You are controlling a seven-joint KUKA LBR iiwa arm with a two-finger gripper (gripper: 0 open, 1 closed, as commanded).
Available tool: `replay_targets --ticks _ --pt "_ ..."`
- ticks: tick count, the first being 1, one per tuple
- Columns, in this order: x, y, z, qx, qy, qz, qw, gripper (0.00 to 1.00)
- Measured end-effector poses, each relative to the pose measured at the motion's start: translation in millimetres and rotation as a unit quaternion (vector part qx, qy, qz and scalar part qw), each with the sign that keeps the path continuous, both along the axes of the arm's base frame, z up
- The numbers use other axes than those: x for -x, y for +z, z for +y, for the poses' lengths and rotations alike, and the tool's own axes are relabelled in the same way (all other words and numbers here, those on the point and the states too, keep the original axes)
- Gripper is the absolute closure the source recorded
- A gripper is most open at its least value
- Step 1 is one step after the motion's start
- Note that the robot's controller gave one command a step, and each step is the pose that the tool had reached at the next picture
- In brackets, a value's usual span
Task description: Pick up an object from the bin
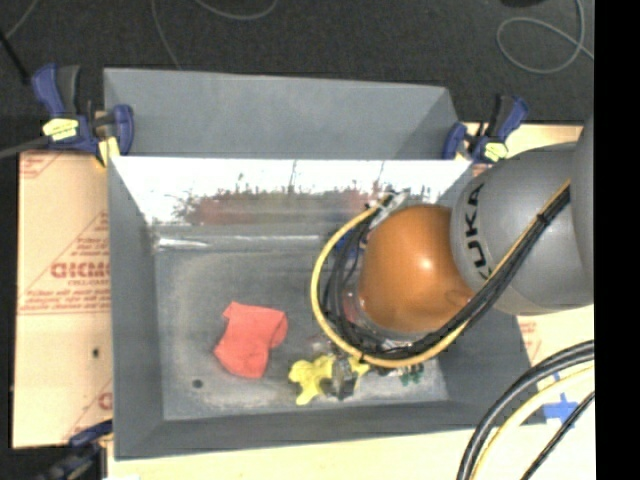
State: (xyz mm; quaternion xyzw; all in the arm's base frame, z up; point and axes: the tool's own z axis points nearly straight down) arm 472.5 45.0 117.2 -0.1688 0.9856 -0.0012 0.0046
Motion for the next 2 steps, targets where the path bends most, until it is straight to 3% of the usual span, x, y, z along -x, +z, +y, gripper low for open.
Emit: replay_targets --ticks 2 --pt "-0.2 27 0 0.000 -0.001 -0.0001 1.0000 1.00"
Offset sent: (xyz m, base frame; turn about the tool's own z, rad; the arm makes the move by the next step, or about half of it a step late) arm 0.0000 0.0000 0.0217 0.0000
